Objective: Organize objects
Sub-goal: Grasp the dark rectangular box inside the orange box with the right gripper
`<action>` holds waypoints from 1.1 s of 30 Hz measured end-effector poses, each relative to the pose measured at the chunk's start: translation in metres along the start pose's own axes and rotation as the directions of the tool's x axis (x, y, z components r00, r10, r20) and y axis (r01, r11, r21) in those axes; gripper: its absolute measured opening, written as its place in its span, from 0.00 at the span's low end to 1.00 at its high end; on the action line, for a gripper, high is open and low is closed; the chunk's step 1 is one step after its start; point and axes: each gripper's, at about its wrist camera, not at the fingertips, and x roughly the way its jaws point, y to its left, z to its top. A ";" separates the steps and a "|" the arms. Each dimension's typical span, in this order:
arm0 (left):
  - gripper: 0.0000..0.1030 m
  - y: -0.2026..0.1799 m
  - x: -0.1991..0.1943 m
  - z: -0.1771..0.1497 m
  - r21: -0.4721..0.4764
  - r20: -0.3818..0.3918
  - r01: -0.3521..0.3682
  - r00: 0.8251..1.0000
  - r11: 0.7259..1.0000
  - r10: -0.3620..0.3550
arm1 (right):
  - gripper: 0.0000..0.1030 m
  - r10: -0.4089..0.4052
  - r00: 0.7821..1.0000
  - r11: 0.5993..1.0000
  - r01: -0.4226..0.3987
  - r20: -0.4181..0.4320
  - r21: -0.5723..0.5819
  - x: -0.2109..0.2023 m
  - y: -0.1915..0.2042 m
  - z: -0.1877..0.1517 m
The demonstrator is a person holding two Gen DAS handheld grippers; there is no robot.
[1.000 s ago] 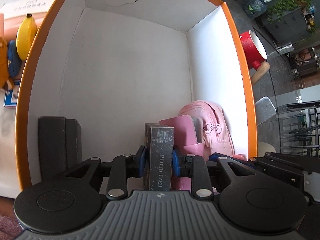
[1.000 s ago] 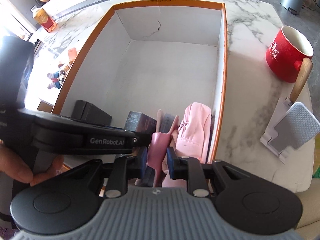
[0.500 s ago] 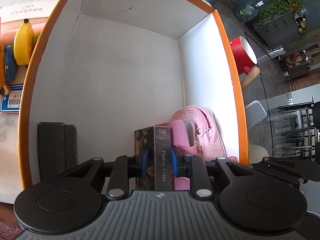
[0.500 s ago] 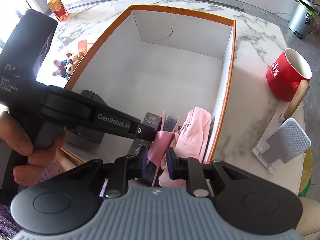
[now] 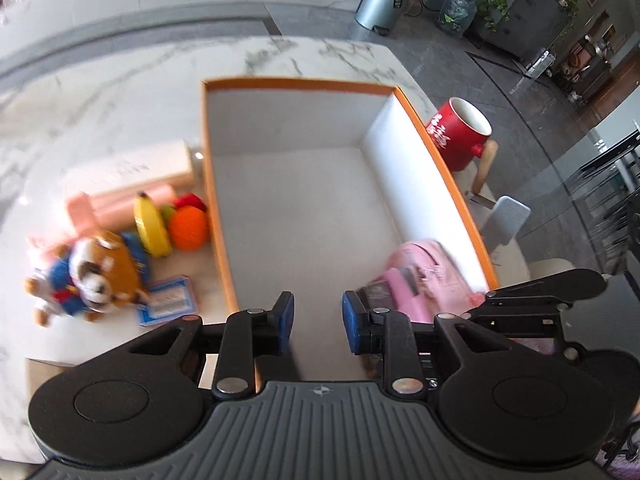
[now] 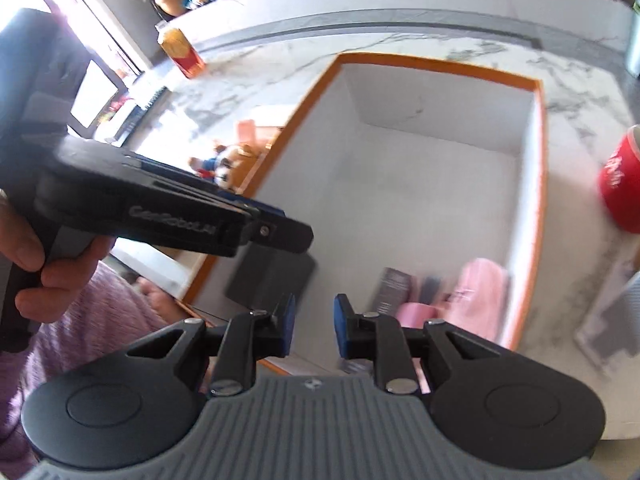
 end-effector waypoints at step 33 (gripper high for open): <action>0.38 0.011 0.008 -0.042 0.240 -0.002 -0.115 0.993 0.964 0.119 | 0.01 0.011 0.999 0.974 0.000 -0.047 0.227 0.065 -0.003 0.008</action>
